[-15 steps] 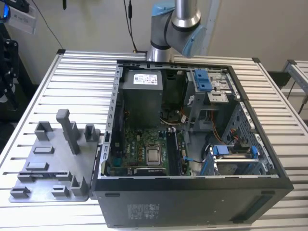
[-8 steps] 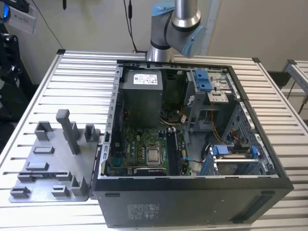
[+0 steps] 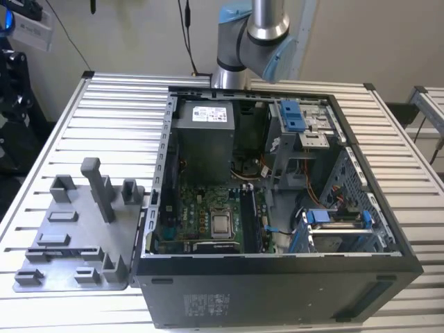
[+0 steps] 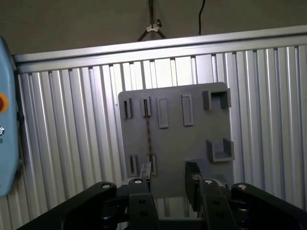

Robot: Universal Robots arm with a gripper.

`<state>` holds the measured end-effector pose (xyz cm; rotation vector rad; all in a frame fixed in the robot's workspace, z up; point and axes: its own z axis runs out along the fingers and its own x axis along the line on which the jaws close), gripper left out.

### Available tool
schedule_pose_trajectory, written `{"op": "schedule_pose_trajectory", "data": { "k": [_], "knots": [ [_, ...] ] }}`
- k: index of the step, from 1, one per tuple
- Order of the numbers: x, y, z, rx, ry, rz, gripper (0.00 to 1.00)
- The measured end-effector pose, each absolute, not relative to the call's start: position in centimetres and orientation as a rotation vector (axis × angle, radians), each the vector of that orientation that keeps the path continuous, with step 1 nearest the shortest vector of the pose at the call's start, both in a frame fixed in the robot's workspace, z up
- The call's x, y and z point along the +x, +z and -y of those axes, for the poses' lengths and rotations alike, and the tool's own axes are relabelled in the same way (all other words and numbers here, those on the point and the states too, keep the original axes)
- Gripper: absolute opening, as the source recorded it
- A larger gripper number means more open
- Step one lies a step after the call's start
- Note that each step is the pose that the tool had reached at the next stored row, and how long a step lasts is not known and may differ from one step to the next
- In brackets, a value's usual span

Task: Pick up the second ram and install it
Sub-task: 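Pick up the second ram and move it above second insertion slot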

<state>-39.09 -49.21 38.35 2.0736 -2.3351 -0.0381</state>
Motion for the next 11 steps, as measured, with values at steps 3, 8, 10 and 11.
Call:
{"op": "schedule_pose_trajectory", "data": {
  "k": [3, 8, 10, 11],
  "knots": [
    [-39.2, 38.1, 49.2, 2.074, -0.046, 2.344, 0.42],
    [-39.2, 37.5, 49.2, 2.070, -0.050, 2.352, 0.42],
    [-39.2, 37.2, 49.2, 2.067, -0.050, 2.355, 0.42],
    [-39.2, 37.1, 49.2, 2.066, -0.050, 2.356, 0.42]
  ]
}}
